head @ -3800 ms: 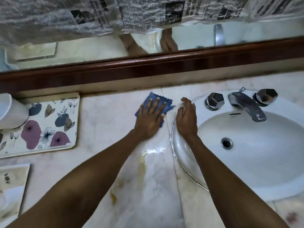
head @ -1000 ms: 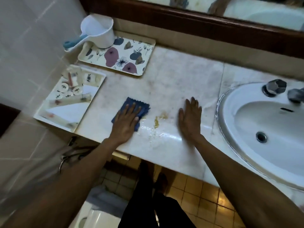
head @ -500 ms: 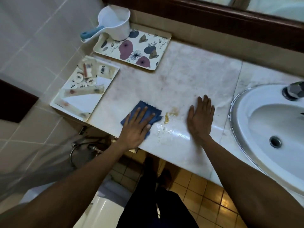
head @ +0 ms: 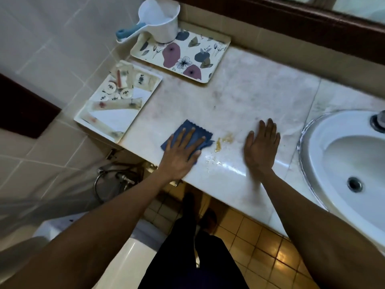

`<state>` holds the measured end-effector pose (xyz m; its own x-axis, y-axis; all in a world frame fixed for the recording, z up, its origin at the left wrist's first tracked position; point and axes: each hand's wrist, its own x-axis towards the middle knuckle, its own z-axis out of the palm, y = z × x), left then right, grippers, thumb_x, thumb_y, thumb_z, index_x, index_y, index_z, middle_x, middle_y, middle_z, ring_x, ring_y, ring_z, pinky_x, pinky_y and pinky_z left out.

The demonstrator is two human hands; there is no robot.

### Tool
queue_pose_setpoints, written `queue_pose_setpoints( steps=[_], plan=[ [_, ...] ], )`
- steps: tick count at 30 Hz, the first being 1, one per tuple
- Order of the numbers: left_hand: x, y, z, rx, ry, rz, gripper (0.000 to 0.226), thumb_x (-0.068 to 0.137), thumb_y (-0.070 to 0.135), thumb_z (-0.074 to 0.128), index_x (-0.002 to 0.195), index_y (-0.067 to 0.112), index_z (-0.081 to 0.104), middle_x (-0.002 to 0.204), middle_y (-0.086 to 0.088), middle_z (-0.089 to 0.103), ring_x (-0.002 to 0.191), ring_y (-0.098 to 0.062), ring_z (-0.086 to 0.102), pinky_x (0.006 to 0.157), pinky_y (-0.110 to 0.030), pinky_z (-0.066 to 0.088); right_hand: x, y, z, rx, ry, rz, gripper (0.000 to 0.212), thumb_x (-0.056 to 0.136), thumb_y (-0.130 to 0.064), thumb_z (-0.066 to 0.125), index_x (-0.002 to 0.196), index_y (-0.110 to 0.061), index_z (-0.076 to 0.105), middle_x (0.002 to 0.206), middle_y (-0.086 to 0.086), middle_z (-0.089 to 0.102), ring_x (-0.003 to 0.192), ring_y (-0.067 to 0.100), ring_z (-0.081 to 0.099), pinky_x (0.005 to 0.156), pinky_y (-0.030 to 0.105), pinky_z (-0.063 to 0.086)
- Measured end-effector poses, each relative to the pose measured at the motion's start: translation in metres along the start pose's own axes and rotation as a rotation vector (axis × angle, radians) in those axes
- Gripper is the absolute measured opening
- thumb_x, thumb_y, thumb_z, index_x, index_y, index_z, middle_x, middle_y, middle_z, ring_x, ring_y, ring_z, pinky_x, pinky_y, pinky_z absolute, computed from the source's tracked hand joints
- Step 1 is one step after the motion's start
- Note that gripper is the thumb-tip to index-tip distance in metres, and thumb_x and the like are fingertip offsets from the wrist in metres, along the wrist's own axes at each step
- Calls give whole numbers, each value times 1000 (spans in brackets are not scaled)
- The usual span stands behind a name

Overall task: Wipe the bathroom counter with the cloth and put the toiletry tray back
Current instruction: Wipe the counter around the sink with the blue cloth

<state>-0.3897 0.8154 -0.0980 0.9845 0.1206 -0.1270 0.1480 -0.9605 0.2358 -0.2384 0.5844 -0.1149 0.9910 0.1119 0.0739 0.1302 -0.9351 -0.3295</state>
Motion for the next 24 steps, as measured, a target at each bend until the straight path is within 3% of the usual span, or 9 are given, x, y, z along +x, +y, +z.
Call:
queue_pose_setpoints(
  steps=[3,6,9,12,13,15,18,21,24],
  plan=[
    [-47,-31,-6,33,-36,92,50,107,47,25,156,44,15,168,9,2,155,-14,-5,124,-47,3,0,1,1,-11,-5,6,55,101,-34,31,150,-10,32,161,12,25,150,28,20,123,46,15],
    [-36,-76,-21,44,-49,58,51,107,47,21,157,44,11,168,7,-1,155,-15,-9,123,-50,4,-1,-3,4,-14,-1,18,55,100,-34,30,150,-10,32,161,12,26,150,29,20,122,47,16],
    [14,-104,-29,25,30,-162,53,105,49,12,157,38,12,168,-5,6,155,-28,-1,120,-62,9,-1,-5,4,-17,-4,30,55,101,-34,30,150,-10,32,162,12,25,150,28,20,122,46,15],
    [53,-81,-22,-49,106,-371,55,106,50,13,159,36,15,168,-6,9,155,-30,4,120,-59,3,-2,-9,6,-34,-3,55,55,102,-32,29,151,-9,31,162,12,24,151,29,20,122,46,15],
    [52,-65,-18,-80,85,-368,54,106,49,16,159,38,12,168,-3,6,155,-27,1,121,-56,0,-3,-11,7,-35,-9,69,55,102,-31,29,152,-9,31,163,12,23,151,30,20,122,47,15],
    [31,-46,-9,-67,65,-195,52,108,46,22,158,39,12,168,1,5,155,-22,-1,121,-51,-1,-5,-12,8,-25,-26,86,54,103,-29,27,153,-8,29,163,12,21,151,30,18,122,48,14],
    [-1,-76,-14,19,36,39,52,107,43,29,158,38,18,168,3,13,155,-18,4,122,-47,4,-6,-11,8,-25,-53,66,54,104,-29,25,154,-9,25,164,11,17,152,29,14,124,47,11],
    [2,-118,-23,20,13,-30,53,106,46,24,158,40,13,168,2,10,155,-19,1,122,-52,5,-6,-12,6,-18,-49,76,55,103,-30,23,155,-10,24,165,10,16,152,28,14,124,47,11],
    [24,-114,-27,7,55,-179,54,106,48,20,158,38,11,168,-2,8,155,-25,1,121,-58,4,-7,-16,4,-18,-32,84,54,103,-30,24,154,-11,27,164,9,18,152,27,15,124,46,11]
  ],
)
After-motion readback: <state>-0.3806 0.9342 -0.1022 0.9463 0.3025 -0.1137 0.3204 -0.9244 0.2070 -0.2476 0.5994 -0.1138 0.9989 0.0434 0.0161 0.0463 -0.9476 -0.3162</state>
